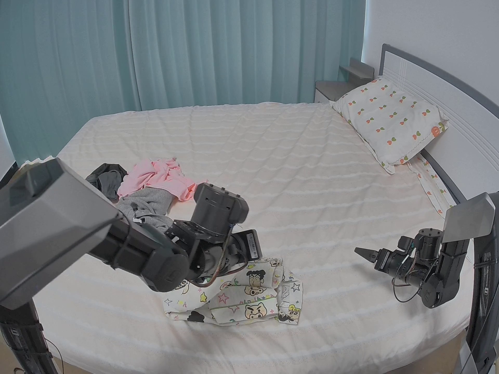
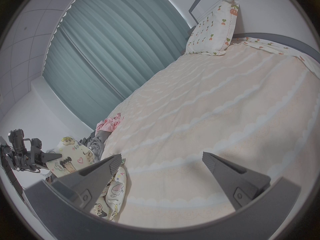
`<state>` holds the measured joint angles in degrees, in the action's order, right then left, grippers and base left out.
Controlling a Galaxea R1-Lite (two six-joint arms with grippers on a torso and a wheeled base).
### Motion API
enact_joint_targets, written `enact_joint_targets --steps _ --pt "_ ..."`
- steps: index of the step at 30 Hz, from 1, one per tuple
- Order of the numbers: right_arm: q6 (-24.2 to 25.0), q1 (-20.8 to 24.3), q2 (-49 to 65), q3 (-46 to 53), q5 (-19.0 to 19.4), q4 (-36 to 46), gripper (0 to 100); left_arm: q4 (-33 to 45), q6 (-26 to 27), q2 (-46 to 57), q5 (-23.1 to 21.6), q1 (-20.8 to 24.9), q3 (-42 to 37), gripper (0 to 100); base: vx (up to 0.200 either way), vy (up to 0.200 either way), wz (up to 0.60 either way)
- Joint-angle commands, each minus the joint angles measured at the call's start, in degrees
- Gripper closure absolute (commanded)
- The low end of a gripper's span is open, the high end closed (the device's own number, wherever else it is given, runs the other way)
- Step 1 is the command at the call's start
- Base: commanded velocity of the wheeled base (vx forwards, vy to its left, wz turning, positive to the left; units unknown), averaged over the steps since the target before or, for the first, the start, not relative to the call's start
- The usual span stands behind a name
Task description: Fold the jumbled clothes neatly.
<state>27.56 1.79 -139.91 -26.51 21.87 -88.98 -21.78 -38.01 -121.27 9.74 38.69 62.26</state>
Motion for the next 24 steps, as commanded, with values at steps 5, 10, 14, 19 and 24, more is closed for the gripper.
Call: enact_joint_targets --steps 5,10,14,19,24 --pt "-0.1 0.1 -0.2 0.1 0.0 -0.6 0 -1.1 -2.0 -3.3 1.2 0.8 1.1 0 0.0 0.0 0.0" --pt "0.1 0.3 0.0 0.3 0.0 -0.6 0 -1.0 -5.3 3.1 0.8 -1.9 -4.0 0 0.0 0.0 0.0" --pt "0.4 0.8 0.7 0.7 0.1 -0.6 0 -1.5 -7.6 13.3 -5.6 -9.7 -15.8 0 0.0 0.0 0.0" --pt "0.4 3.5 1.2 2.0 -0.1 -0.7 0 -5.1 -9.8 21.0 -19.8 -22.3 -29.4 0 0.0 0.0 0.0" --pt "1.4 5.6 0.8 3.4 -0.2 -0.7 0 -19.8 -17.5 20.1 -41.3 -38.0 -41.1 0 0.0 0.0 0.0"
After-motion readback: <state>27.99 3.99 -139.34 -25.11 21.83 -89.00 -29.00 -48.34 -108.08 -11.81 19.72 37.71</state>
